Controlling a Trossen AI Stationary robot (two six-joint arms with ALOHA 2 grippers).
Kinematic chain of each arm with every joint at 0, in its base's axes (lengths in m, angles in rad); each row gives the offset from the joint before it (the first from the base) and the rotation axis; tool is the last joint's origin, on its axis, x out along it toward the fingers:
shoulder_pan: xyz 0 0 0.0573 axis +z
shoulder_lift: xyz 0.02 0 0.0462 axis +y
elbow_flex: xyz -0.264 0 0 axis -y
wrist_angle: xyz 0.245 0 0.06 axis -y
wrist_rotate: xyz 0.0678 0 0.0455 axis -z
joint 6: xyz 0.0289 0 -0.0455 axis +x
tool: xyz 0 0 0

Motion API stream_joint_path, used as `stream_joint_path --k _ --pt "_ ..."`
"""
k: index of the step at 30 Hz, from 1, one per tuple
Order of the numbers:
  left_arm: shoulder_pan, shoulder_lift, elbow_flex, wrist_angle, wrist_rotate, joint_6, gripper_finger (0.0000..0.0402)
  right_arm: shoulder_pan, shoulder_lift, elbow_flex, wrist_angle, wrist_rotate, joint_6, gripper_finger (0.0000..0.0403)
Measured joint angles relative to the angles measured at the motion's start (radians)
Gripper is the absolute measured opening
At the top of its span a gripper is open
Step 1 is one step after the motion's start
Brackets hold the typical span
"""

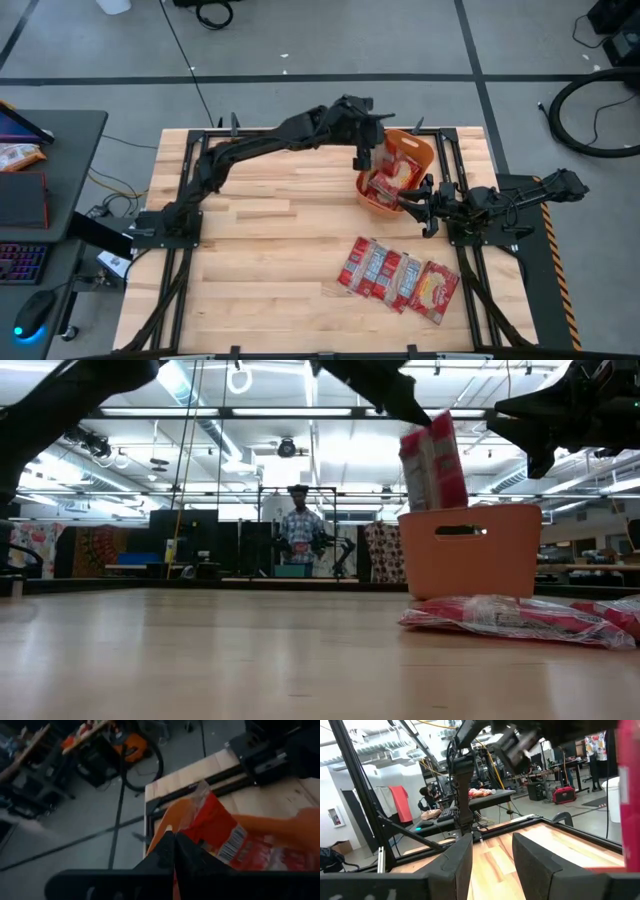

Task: Sort popcorn bags into baskets
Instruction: Put the red popcorn bag into the orange bin

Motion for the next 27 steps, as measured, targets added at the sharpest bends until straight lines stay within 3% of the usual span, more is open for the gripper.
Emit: stream_joint_path --k 13,17,22,27 --pt "0.023 0.15 0.0 0.335 0.024 0.145 0.0004 0.0 0.0 0.0 -0.001 0.0 0.0 0.0144" --pt "0.017 0.151 0.0 0.179 0.046 0.123 0.0004 0.0 0.0 0.0 -0.001 0.0 0.0 0.0144" --pt "-0.001 0.153 0.0 -0.101 0.172 0.128 0.0004 0.0 0.0 0.0 0.0 0.0 0.0 0.0144" --pt "-0.025 0.153 0.0 -0.188 0.189 0.131 0.0005 0.0 0.0 0.0 0.0 0.0 0.0 0.0144"
